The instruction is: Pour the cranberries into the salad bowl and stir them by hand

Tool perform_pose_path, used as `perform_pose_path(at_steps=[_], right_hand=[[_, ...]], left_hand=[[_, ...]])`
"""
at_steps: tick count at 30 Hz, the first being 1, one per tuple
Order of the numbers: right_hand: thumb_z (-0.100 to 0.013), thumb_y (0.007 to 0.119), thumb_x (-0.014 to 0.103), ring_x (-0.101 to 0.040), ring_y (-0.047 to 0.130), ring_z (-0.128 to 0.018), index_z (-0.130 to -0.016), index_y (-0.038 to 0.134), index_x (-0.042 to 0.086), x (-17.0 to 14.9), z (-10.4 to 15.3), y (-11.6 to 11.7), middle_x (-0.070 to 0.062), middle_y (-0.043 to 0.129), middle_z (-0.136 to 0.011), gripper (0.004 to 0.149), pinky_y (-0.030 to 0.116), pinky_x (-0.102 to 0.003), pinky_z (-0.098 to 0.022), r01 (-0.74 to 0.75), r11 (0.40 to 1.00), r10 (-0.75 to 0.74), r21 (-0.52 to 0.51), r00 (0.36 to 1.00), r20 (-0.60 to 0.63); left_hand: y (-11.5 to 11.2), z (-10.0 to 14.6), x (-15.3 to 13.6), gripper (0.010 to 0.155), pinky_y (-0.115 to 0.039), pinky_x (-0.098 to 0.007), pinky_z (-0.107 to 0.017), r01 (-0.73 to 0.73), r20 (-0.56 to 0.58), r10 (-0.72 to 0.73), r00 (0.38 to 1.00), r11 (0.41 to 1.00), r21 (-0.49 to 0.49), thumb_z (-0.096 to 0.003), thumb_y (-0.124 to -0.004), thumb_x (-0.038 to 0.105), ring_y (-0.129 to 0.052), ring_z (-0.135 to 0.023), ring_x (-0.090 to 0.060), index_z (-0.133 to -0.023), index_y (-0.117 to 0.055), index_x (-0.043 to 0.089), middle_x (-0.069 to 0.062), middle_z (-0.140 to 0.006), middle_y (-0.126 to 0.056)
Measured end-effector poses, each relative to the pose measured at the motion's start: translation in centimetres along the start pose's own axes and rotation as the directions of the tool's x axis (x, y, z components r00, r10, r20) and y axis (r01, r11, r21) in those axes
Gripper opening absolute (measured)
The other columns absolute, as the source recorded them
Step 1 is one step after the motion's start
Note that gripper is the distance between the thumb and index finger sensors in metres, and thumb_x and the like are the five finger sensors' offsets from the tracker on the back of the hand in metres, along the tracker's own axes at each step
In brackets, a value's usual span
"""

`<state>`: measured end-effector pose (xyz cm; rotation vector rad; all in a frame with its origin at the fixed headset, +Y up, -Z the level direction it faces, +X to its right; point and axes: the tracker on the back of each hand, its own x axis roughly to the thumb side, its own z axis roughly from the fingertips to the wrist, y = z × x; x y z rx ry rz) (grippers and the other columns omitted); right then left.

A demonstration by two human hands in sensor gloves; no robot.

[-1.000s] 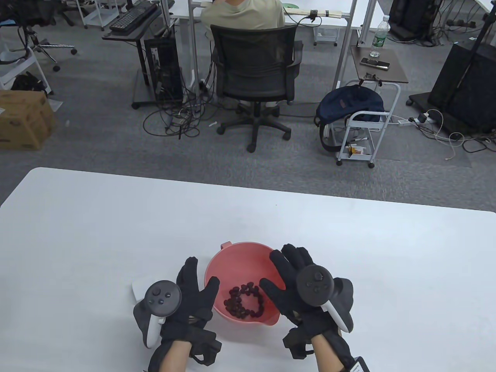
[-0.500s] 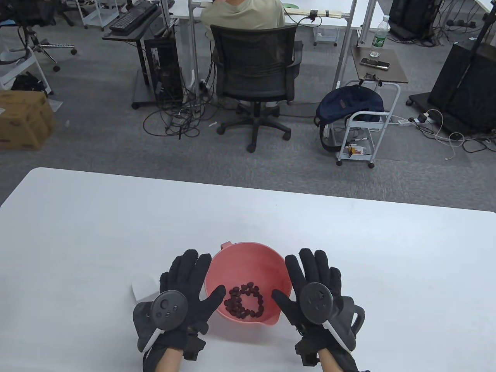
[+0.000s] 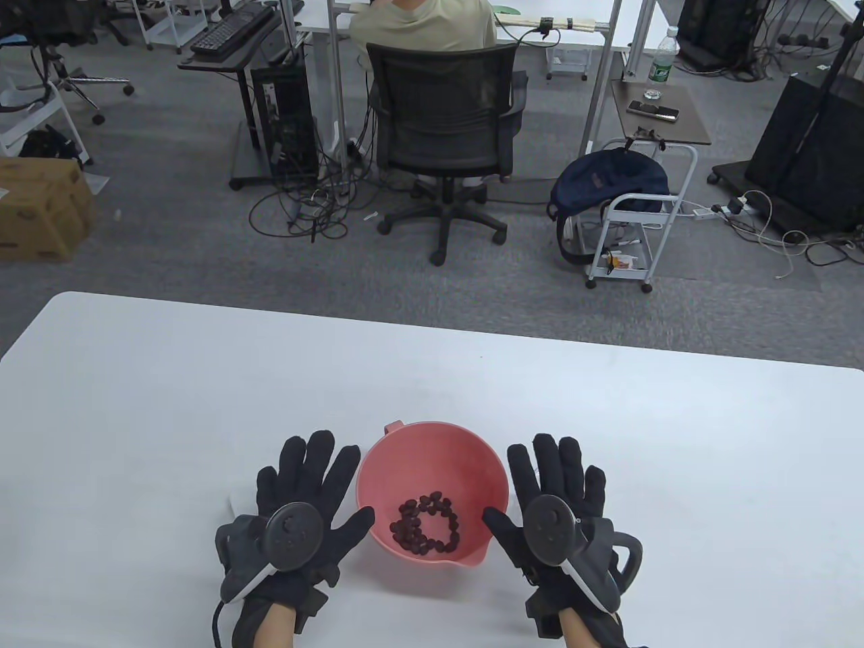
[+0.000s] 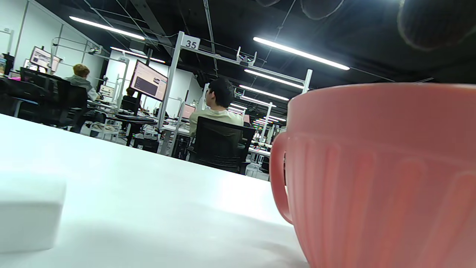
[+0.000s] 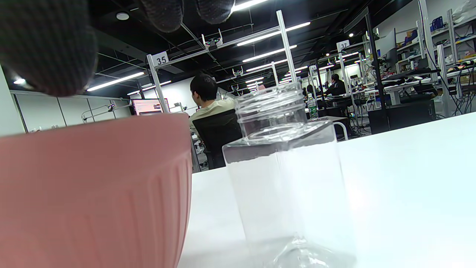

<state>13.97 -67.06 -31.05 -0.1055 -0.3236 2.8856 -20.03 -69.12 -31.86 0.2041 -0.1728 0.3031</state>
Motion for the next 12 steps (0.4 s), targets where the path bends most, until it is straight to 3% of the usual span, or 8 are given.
perform_pose_path(at_steps=[12], right_hand=[[-0.037,0.080,0.077,-0.017,0.025,-0.117,-0.108,0.041,0.049,-1.1,-0.6,1.1,0.011,0.032,-0.125,0.085,0.033,-0.054,-0.086,0.040,0.998,-0.038,0.049,0.998,-0.051]], left_hand=[[-1.1,-0.2,-0.8,0.081,-0.038,-0.065,-0.081,-0.018,-0.042,0.016,0.999,0.999,-0.035,-0.0469,-0.067,0.084,-0.024,-0.120,-0.031,-0.114,-0.032,0.055,0.014,-0.130,-0.023]])
